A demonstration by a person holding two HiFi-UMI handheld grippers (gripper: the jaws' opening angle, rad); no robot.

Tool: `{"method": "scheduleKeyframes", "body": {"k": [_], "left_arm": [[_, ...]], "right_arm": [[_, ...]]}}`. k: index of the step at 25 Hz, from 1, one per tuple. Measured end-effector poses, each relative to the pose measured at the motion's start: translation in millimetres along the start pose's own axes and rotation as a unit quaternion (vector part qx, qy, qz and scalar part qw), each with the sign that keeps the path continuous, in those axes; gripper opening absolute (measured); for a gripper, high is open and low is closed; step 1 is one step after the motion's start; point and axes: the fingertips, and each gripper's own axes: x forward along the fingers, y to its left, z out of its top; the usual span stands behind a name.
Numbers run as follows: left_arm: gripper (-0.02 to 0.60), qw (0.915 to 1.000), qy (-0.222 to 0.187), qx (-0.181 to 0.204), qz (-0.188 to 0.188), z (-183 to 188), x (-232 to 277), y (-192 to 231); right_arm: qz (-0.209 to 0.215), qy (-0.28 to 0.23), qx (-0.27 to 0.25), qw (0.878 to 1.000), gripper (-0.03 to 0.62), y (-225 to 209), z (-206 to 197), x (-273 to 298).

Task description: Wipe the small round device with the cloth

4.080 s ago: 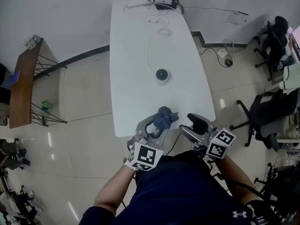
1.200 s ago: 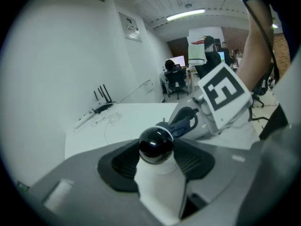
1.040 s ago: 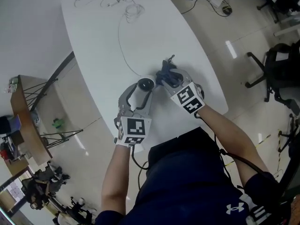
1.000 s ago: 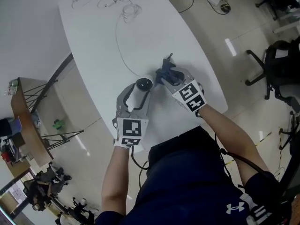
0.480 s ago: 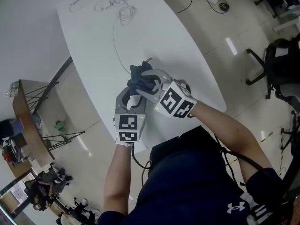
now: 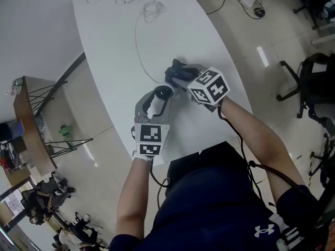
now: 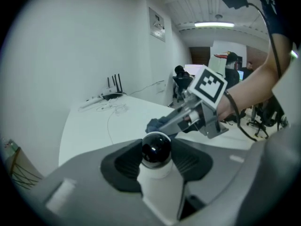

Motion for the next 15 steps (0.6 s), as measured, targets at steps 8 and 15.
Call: {"method": "scheduleKeyframes", "body": {"k": [8,15], "left_arm": [[0.193,1.0,0.001,0.004,0.007,0,4,-2],[0.199,0.9996,0.001,0.007,0.029,2,1,-7]], "right_arm": [[-0.097,0.104,-0.295,0.945,0.152,-3,-29,12],[-0.06,0.001,-0.189,0.98,0.155,-2,37,-31]]}}
